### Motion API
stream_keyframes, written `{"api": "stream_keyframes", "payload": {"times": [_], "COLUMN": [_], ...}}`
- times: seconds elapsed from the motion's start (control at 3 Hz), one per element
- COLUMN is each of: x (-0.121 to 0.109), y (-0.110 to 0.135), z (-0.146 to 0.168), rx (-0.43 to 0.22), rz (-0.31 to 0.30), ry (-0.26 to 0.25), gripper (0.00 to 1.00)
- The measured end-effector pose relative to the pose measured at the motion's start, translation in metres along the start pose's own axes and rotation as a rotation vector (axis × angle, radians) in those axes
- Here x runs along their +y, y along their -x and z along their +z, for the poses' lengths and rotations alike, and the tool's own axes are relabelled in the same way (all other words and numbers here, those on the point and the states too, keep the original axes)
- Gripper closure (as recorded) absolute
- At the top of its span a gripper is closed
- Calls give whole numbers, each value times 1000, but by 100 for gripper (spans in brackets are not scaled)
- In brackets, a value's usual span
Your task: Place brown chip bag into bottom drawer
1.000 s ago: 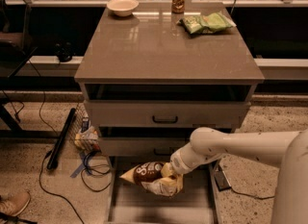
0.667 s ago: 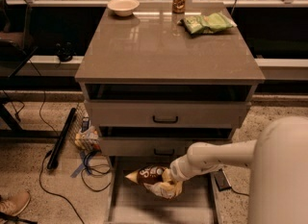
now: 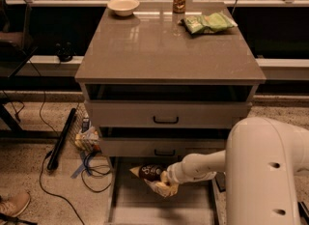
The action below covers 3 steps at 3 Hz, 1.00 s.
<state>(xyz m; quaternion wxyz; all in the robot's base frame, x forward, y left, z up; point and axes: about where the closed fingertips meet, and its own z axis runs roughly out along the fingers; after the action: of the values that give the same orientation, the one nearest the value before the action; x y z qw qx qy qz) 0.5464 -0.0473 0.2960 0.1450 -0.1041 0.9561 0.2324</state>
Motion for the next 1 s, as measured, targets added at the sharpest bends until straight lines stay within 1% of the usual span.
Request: {"api": "stream_keyframes", "payload": {"times": [0.33, 0.67, 1.0], "x": [-13, -27, -46], "y": [-2, -9, -17], "z": [37, 64, 52], "rx": [-4, -4, -51], "rz": [54, 106, 152], "ry": [13, 42, 84], "gripper": [59, 34, 3]}}
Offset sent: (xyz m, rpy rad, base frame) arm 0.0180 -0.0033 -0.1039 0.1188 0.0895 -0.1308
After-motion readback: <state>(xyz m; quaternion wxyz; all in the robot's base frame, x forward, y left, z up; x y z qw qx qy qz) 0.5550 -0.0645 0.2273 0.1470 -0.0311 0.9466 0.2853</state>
